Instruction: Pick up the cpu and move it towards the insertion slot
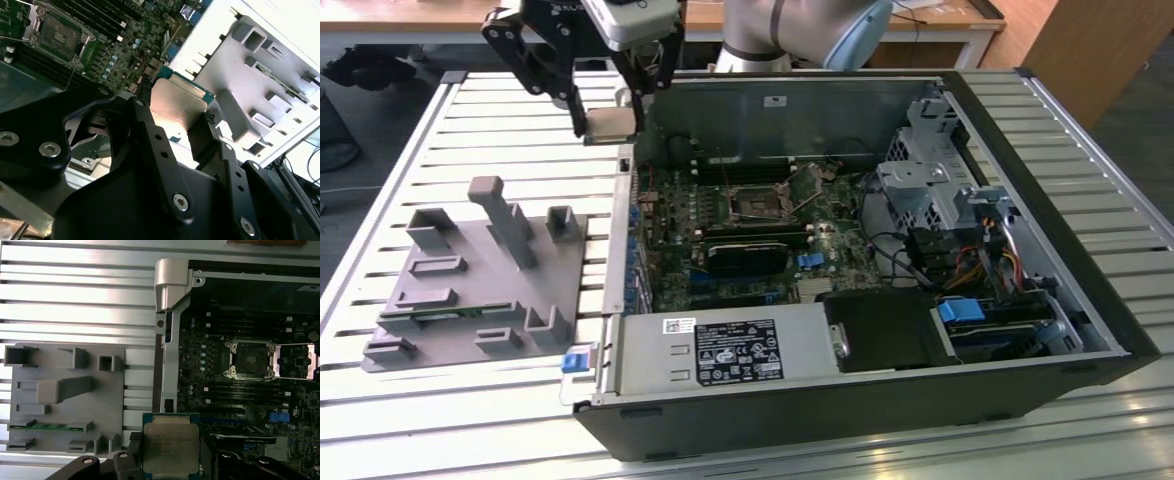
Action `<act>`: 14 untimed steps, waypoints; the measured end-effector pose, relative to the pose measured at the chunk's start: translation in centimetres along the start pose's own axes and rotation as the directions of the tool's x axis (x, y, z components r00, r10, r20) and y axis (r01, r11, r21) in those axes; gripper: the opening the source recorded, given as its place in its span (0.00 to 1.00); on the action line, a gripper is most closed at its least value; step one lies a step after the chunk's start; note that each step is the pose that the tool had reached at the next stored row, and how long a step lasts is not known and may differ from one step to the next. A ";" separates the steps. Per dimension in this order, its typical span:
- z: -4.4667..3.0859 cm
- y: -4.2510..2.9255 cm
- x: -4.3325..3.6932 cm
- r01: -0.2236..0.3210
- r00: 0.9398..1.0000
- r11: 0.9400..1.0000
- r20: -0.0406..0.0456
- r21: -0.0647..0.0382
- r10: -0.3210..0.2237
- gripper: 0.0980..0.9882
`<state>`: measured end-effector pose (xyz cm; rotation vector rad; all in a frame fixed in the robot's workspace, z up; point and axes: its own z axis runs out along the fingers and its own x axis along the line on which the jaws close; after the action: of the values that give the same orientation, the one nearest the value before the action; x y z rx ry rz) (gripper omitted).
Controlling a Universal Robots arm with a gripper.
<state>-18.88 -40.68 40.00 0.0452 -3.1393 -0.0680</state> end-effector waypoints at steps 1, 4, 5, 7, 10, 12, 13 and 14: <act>0.00 0.00 -0.09 0.000 1.000 1.000 0.000 0.000 0.000 0.50; 0.00 0.00 -0.48 0.000 1.000 1.000 0.000 0.000 0.000 0.50; 0.00 0.01 -0.64 0.000 1.000 1.000 0.000 0.000 0.000 0.50; 0.00 0.02 -0.96 0.000 1.000 1.000 0.000 0.000 0.000 0.50; 0.01 0.06 -1.46 0.000 1.000 1.000 0.000 0.000 0.000 0.50; 0.02 0.14 -1.73 0.000 1.000 1.000 0.000 0.000 0.000 0.50; 0.02 0.20 -1.86 0.000 1.000 1.000 0.000 0.000 0.000 0.50; 0.03 0.29 -1.98 0.000 1.000 1.000 0.000 0.000 0.000 0.50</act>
<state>-16.90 -40.33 39.98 0.0452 -3.1392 -0.0679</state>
